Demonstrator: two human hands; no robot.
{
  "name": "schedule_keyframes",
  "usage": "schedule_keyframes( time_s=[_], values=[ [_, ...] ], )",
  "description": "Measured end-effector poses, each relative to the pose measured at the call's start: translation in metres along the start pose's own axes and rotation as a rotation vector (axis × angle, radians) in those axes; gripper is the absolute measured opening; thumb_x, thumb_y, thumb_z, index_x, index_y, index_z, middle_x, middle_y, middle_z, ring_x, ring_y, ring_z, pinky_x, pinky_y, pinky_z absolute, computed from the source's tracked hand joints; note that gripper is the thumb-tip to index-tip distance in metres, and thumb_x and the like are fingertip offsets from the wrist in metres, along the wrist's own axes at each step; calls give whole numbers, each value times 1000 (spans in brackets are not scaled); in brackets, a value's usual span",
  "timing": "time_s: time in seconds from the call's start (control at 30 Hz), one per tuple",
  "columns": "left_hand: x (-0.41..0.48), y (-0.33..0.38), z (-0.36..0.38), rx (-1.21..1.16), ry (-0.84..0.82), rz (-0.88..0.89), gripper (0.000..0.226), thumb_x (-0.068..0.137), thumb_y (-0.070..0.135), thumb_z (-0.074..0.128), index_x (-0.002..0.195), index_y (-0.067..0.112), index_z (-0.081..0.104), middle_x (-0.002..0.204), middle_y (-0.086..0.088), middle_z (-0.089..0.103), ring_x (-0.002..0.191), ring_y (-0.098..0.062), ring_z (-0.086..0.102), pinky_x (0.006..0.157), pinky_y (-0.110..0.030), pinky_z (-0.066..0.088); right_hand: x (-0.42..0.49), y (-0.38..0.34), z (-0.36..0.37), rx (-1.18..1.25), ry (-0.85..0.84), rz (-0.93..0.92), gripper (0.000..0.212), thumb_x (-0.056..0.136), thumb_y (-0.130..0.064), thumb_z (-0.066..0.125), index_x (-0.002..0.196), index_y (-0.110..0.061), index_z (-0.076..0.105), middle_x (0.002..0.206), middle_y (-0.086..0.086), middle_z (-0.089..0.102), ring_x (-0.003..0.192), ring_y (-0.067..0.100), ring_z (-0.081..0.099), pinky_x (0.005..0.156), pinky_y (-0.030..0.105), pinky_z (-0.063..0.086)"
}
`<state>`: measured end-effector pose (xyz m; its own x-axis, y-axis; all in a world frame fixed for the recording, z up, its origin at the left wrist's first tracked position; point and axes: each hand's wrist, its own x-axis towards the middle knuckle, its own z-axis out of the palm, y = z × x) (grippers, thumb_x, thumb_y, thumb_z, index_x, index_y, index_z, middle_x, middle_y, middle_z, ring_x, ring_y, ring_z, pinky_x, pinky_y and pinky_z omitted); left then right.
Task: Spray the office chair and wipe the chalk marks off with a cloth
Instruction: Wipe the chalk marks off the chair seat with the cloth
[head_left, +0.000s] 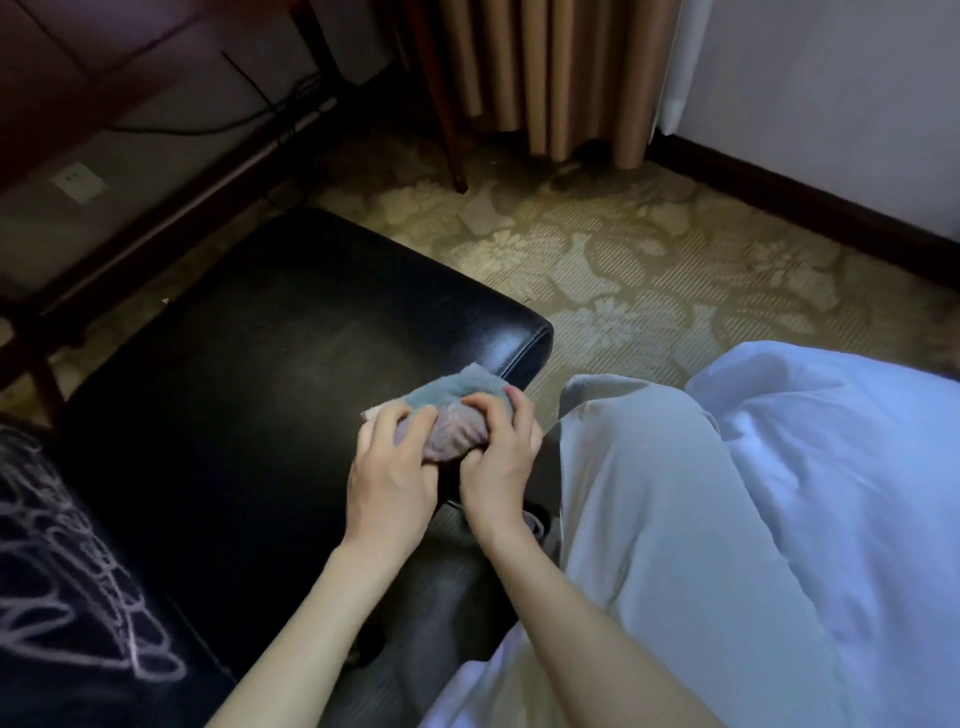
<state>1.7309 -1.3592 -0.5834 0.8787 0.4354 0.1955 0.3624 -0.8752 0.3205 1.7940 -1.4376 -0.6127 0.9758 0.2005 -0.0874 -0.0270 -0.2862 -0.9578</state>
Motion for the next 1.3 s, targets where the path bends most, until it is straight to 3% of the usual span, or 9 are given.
schedule_keyframes(
  time_s=[0.23, 0.47, 0.67, 0.73, 0.93, 1.03, 1.1, 1.17, 1.3],
  values=[
    [-113, -31, -25, 113, 41, -205, 55, 67, -3, 72, 117, 14, 55, 118, -14, 51, 101, -33, 50, 71, -47, 54, -101, 5, 19, -68, -259, -134, 44, 72, -5, 43, 106, -19, 65, 146, 5, 33, 129, 16, 20, 101, 1, 5],
    [-189, -47, -42, 285, 114, -341, 51, 65, -5, 71, 111, 13, 56, 110, -18, 50, 96, -37, 49, 74, -47, 53, -166, 12, 35, -184, -457, -314, 40, 79, -27, 37, 109, -22, 63, 143, 5, 33, 129, 24, 22, 100, 15, 19],
    [-225, -56, -44, 301, 83, -483, 57, 59, -9, 74, 101, 17, 46, 108, -18, 45, 86, -37, 49, 64, -44, 53, -198, 18, 32, -119, -662, -429, 20, 92, -33, 53, 111, -35, 56, 142, -16, 14, 134, -3, 10, 103, 3, 21],
    [-228, -59, -42, 312, 86, -490, 58, 58, -10, 74, 98, 19, 43, 105, -17, 44, 86, -38, 49, 62, -44, 53, -195, 21, 32, -99, -690, -428, 23, 91, -24, 61, 109, -38, 57, 139, -17, 20, 132, -2, 18, 105, 11, 29],
    [-217, -42, -8, 230, 42, -339, 67, 54, -1, 82, 105, 20, 45, 104, -12, 42, 93, -33, 46, 63, -35, 55, -167, 35, 7, -229, -555, -396, 34, 81, -43, 42, 105, -31, 62, 135, -12, 28, 120, -11, 21, 101, 12, 28],
    [-184, -19, 16, 143, 5, -285, 66, 56, 9, 85, 108, 20, 46, 106, -10, 47, 93, -30, 52, 58, -31, 54, -145, 36, -11, -251, -344, -168, 30, 83, -22, 44, 103, -22, 66, 135, -2, 38, 119, 6, 27, 95, -1, 19],
    [-164, -5, 27, 113, -14, -290, 64, 58, 14, 86, 107, 22, 47, 103, -6, 49, 88, -26, 56, 60, -30, 51, -130, 36, -16, -290, -231, -127, 32, 82, -2, 49, 103, -18, 67, 134, 0, 41, 122, 22, 30, 97, 8, 20],
    [-157, 0, 32, 90, -18, -303, 67, 58, 14, 86, 110, 22, 46, 104, -6, 50, 91, -25, 56, 65, -29, 52, -120, 34, -15, -309, -217, -104, 37, 80, 5, 49, 103, -17, 66, 135, 2, 41, 121, 26, 33, 98, 20, 24],
    [-177, -19, 20, 94, 28, -288, 63, 62, 7, 82, 113, 19, 47, 110, -10, 55, 94, -27, 56, 65, -33, 54, -131, 31, -3, -325, -328, -140, 41, 80, 7, 47, 107, -18, 64, 138, 1, 38, 123, 24, 32, 94, 13, 18]
  ],
)
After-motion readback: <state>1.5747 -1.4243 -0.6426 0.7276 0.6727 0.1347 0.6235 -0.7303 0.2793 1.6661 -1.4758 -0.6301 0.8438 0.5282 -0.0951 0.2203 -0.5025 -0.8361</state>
